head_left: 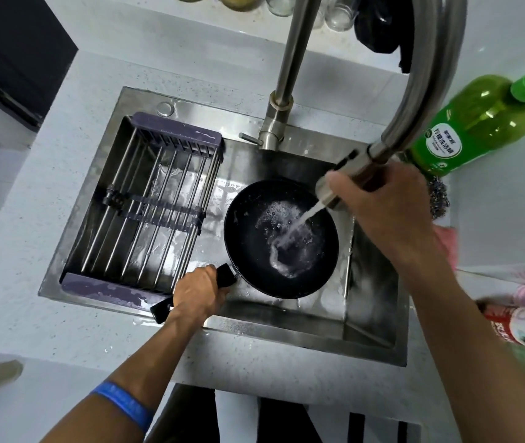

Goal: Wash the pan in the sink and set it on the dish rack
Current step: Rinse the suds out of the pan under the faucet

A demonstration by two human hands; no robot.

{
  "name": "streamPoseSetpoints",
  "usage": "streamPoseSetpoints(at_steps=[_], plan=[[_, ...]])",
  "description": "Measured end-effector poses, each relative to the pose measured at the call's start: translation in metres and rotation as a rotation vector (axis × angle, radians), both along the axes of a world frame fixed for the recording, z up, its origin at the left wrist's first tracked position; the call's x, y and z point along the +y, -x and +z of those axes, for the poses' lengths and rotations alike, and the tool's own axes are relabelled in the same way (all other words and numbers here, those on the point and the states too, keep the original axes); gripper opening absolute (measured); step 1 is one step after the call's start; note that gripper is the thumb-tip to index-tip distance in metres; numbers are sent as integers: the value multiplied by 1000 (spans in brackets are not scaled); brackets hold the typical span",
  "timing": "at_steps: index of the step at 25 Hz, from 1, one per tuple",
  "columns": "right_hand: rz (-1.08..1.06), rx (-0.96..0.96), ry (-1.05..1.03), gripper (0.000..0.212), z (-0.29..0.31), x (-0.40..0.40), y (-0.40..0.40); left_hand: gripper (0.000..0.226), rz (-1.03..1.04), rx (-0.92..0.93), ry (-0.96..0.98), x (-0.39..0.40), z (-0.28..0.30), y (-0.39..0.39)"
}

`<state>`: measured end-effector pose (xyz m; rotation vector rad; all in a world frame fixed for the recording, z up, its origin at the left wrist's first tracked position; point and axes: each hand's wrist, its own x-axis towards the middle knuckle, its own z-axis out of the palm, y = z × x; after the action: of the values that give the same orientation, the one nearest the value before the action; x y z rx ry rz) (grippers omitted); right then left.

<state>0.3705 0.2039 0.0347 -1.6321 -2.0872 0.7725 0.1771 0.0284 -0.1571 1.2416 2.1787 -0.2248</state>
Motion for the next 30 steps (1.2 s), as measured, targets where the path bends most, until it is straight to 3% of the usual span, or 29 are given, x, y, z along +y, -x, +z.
streamPoseSetpoints(at_steps=[3, 5, 6, 8, 10, 12, 13, 14, 15, 16, 17, 20, 23, 24, 26, 27, 28, 30], plan=[[-67, 362, -176, 21, -1, -14, -3, 46, -82, 23, 45, 1, -3, -1], [-135, 624, -95, 20, -37, -32, -19, 47, -106, 16, 79, 6, -5, 1], [-216, 618, 15, 24, -67, -42, -24, 49, -121, 13, 98, 10, -5, 3], [-291, 293, 343, 26, -145, -60, -22, 54, -154, 11, 149, 18, -5, 7], [-20, -179, 604, 43, -227, -67, -4, 55, -162, 9, 172, 19, -8, 8], [426, -363, 616, 60, -292, -59, 11, 53, -154, 19, 161, 17, -16, 6], [521, -398, 535, 63, -319, -50, 13, 53, -157, 22, 154, 17, -19, 6], [446, -435, 476, 63, -335, -39, 14, 52, -159, 17, 152, 16, -19, 5], [224, -484, 438, 64, -348, -33, 19, 51, -159, 8, 152, 16, -21, 6], [35, -513, 438, 66, -355, -30, 29, 51, -155, -2, 154, 17, -22, 7], [19, -489, 381, 69, -358, -33, 43, 50, -155, -10, 157, 17, -21, 6], [408, -388, 226, 65, -379, -42, 55, 49, -162, -28, 176, 20, -23, 8], [-93, -429, 352, 71, -382, -29, 50, 50, -149, -39, 165, 19, -25, 8], [-32, -445, 346, 71, -378, -33, 60, 51, -156, -32, 165, 18, -24, 8], [365, -379, 301, 69, -376, -37, 71, 52, -160, -23, 161, 18, -25, 8], [438, -310, 262, 73, -382, -28, 68, 52, -162, -24, 161, 18, -25, 8], [338, -324, 244, 77, -382, -17, 65, 52, -163, -30, 158, 17, -25, 7], [-171, -302, 325, 71, -382, -6, 73, 52, -166, -39, 156, 17, -22, 7]])
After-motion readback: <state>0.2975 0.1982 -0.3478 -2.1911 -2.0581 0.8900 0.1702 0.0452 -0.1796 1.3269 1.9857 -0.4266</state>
